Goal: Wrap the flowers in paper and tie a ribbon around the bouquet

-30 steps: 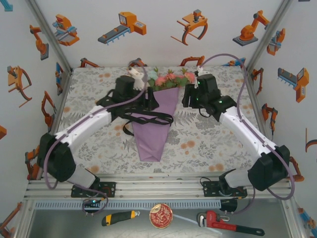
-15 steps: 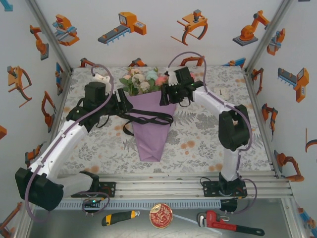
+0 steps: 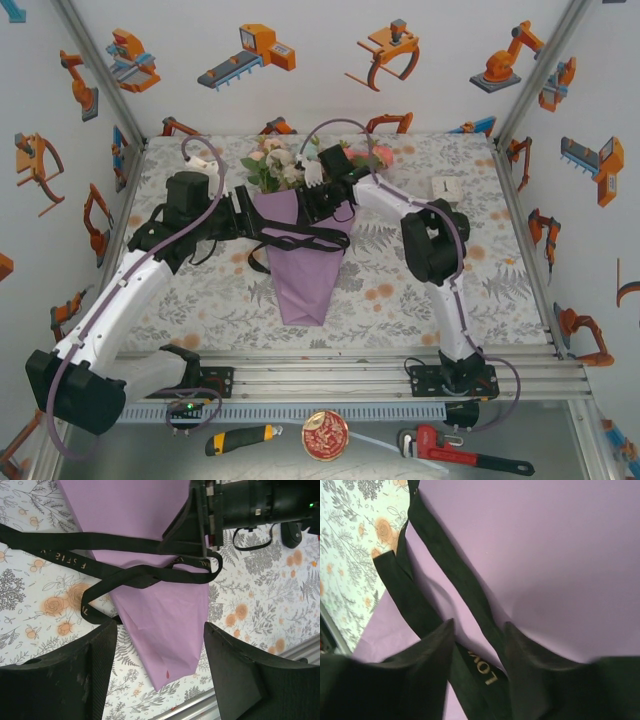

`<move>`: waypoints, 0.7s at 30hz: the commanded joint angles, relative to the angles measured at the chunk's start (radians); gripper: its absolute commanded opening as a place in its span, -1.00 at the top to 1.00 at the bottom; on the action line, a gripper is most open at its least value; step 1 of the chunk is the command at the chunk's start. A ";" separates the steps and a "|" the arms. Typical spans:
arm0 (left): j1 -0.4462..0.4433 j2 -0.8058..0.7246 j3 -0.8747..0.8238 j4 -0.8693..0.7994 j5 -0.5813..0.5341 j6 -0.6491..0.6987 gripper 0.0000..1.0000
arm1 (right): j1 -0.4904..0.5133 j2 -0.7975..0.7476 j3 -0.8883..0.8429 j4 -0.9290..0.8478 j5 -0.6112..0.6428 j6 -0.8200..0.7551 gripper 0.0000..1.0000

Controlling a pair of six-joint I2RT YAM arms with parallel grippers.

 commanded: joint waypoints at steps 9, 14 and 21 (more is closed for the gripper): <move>0.009 0.064 0.055 -0.004 0.116 0.079 -0.34 | 0.001 -0.052 0.034 -0.012 0.023 0.007 1.00; 0.009 0.087 0.063 -0.004 0.146 0.092 -0.35 | 0.002 -0.081 -0.014 -0.030 0.105 -0.070 -0.06; 0.009 0.098 0.078 -0.028 0.160 0.119 -0.36 | 0.009 -0.025 -0.016 -0.041 0.075 -0.082 -0.10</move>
